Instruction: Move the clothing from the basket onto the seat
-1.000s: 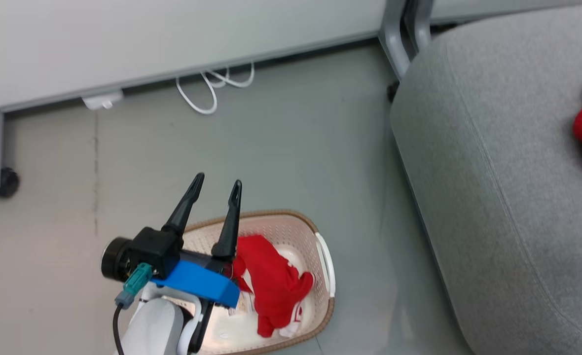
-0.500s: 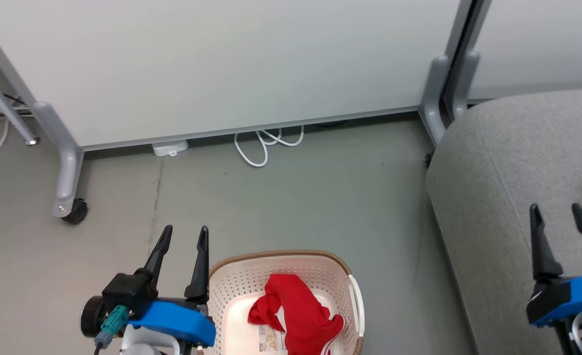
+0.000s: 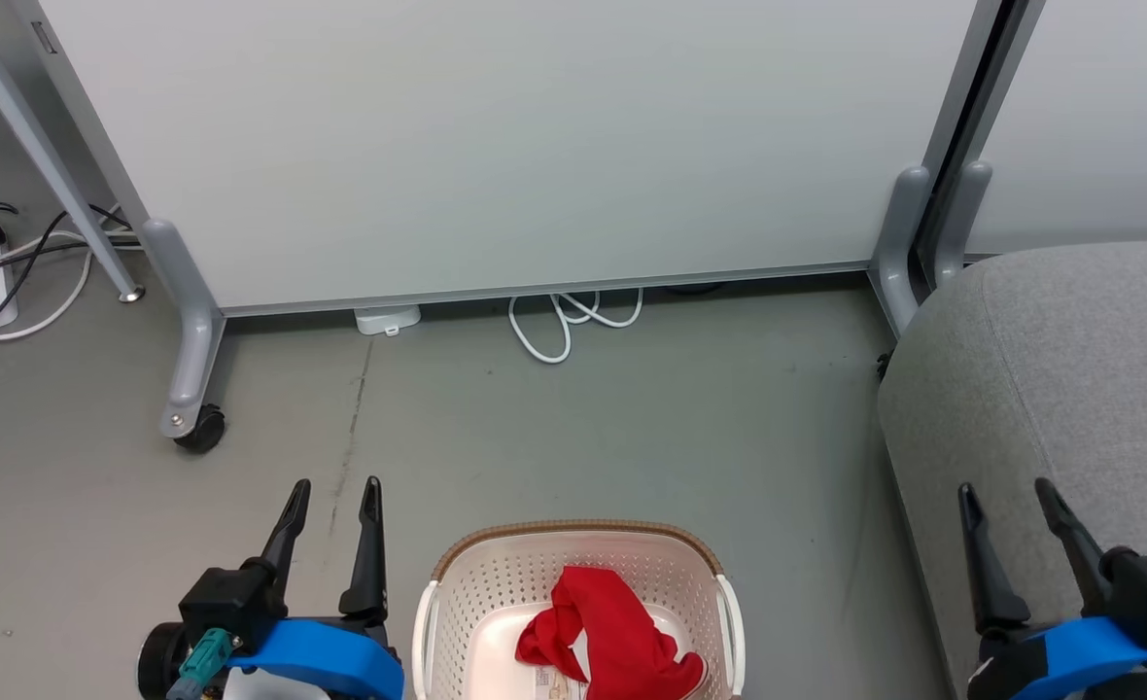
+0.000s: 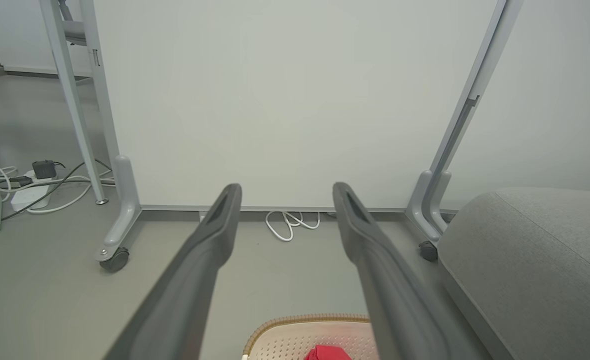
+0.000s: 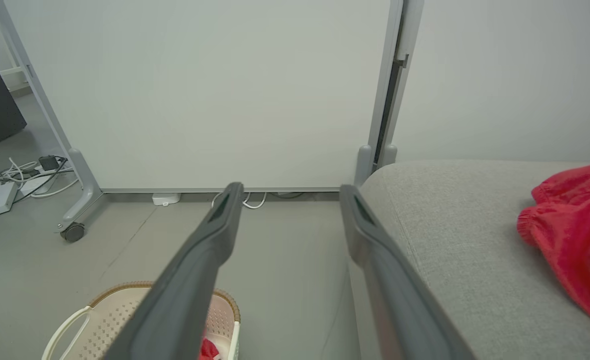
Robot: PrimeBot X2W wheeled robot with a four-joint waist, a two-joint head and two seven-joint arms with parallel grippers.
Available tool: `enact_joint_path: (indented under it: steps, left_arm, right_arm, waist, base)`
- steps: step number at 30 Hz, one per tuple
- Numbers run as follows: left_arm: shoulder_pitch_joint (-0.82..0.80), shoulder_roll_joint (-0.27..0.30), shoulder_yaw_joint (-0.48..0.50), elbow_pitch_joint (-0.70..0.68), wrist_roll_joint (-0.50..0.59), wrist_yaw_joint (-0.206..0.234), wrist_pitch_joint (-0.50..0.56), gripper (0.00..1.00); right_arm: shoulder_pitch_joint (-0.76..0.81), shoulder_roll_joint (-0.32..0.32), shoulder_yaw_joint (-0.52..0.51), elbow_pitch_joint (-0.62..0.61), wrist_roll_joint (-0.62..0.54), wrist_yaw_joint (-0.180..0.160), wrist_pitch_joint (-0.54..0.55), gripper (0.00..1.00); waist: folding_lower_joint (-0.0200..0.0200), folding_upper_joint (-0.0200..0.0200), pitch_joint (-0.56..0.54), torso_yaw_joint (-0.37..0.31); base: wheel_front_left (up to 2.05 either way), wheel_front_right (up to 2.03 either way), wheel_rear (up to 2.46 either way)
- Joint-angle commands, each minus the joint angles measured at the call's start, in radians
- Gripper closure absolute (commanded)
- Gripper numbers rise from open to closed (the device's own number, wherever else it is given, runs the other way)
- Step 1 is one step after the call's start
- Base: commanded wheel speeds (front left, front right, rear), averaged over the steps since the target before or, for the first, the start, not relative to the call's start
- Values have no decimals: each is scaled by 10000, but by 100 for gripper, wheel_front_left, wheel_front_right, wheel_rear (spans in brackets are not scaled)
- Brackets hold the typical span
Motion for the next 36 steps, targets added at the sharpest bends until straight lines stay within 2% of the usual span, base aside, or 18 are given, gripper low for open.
enact_joint_path:
  steps: [1,24,36]
  left_arm:
    - [103,-1,46,40,52,-23,-27,0]
    - [38,-82,-145,23,-41,-23,-27,0]
    - [-313,-95,-255,5,-26,-23,-27,0]
  right_arm:
    - [320,90,72,11,84,1,-54,0]
    - [224,244,365,32,5,1,-128,0]
    - [-199,246,538,-61,5,1,-168,0]
  waist:
    - [1,-1,-45,45]
    - [1,-1,168,-212]
    - [1,-1,876,-283]
  base:
    - [0,0,0]
    - [0,0,0]
    - [0,0,0]
